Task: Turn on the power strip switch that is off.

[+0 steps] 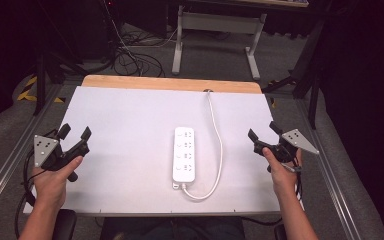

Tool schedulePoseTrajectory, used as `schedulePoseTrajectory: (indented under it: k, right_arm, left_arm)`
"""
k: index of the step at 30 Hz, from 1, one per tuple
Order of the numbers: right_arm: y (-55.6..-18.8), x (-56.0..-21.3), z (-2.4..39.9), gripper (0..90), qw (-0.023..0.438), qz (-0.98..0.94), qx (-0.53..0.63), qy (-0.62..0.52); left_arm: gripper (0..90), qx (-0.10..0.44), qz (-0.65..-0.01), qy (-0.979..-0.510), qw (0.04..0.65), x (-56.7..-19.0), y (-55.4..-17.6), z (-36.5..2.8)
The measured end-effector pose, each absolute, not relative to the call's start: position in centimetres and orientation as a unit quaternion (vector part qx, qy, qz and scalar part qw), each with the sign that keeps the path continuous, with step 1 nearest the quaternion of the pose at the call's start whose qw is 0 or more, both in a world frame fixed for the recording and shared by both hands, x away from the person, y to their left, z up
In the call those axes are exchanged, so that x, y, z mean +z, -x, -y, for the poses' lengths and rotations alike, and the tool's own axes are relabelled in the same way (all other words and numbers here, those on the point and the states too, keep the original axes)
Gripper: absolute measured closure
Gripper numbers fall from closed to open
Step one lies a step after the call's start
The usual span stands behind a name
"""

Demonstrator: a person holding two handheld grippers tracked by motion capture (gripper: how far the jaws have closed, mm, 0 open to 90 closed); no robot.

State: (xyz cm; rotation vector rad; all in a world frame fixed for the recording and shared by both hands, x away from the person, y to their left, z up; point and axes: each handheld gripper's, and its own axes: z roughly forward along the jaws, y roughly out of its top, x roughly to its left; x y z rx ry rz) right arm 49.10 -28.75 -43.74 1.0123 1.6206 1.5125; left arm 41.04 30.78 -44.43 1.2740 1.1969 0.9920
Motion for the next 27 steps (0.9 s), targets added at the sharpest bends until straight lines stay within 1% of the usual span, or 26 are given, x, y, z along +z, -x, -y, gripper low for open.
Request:
schedulePoseTrajectory:
  k: [1,2,7,8,10,14,15,16,17,18,20,27]
  right_arm:
    - [-49.1,-43.74,28.75,10.2,0.345,-0.624,0.583,-0.39]
    - [-49.1,-43.75,28.75,10.4,0.345,-0.624,0.582,-0.39]
    - [-49.12,-43.77,28.73,10.4,0.339,-0.625,0.584,-0.391]
    - [-49.12,-43.77,28.73,10.4,0.339,-0.625,0.584,-0.391]
    - [-49.13,-43.77,28.71,10.6,0.339,-0.625,0.584,-0.391]
    - [-49.15,-43.76,28.66,10.8,0.336,-0.624,0.587,-0.392]
    - [-49.15,-43.76,28.66,10.8,0.336,-0.624,0.587,-0.392]
    - [-49.14,-43.72,28.55,10.9,0.336,-0.624,0.587,-0.391]
    - [-49.14,-43.72,28.55,10.9,0.336,-0.624,0.587,-0.391]
    - [-49.14,-43.72,28.5,10.9,0.336,-0.626,0.587,-0.388]
    - [-49.13,-43.72,28.49,11.0,0.336,-0.626,0.587,-0.388]
    - [-49.13,-43.71,28.55,11.1,0.333,-0.626,0.587,-0.39]
  left_arm:
    - [35.9,0.415,-0.503,-0.535,0.537,-44.43,-41.03,-30.8]
    - [41.6,0.415,-0.503,-0.535,0.538,-44.43,-41.03,-30.81]
    - [54.7,0.416,-0.495,-0.54,0.539,-44.36,-40.97,-30.77]
    - [54.7,0.415,-0.494,-0.541,0.539,-44.35,-40.97,-30.78]
    - [60.0,0.414,-0.492,-0.542,0.541,-44.34,-40.98,-30.85]
    - [64.8,0.408,-0.493,-0.542,0.545,-44.32,-40.96,-31.0]
    - [64.8,0.409,-0.492,-0.542,0.545,-44.29,-40.95,-31.0]
    - [67.5,0.409,-0.491,-0.541,0.546,-44.27,-40.94,-31.0]
    - [67.5,0.409,-0.491,-0.541,0.546,-44.25,-40.93,-31.0]
    - [70.2,0.41,-0.491,-0.541,0.546,-44.23,-40.93,-31.03]
    - [71.1,0.409,-0.492,-0.541,0.546,-44.24,-40.95,-31.07]
    - [86.0,0.411,-0.488,-0.545,0.544,-44.15,-40.86,-31.16]
